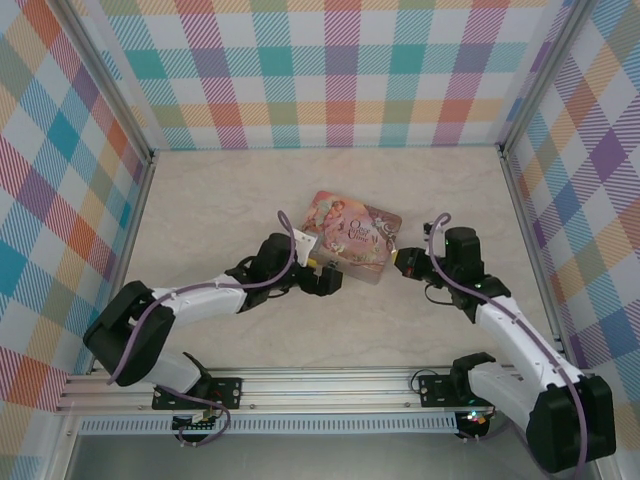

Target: Unlock the padlock with the key

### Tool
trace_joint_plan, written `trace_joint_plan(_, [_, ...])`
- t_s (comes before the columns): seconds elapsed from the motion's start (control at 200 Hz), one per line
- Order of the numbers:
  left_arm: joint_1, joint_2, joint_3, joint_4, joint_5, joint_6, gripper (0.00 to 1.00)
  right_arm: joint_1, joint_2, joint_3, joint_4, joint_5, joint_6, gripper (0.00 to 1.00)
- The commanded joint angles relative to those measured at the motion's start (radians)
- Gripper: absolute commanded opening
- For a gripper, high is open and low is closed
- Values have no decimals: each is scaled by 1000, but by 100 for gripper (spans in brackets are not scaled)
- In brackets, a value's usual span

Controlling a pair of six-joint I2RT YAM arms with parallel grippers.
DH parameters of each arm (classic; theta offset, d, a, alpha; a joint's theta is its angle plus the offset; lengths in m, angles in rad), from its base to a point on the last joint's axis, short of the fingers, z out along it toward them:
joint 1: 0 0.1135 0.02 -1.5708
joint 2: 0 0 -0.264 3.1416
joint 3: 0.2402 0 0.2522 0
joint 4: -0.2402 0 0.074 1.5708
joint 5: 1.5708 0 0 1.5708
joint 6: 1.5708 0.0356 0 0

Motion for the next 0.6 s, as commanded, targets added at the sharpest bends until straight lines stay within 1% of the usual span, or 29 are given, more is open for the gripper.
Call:
trace_joint_plan(0.0, [8,68,-52,254,48,69,100,16,45,29,111,-32,4,0])
trace_joint_plan(0.11, [8,138,-102,401,0,100,100,39,109,63,130,-24,-13,0])
trace_joint_plan(0.235, [10,211,-110,490,-18,111,100,66,169,94,152,3,-19,0])
trace_joint_plan(0.595, [11,375,-77,629,-45,104,100,124,340,187,167,58,-47,0])
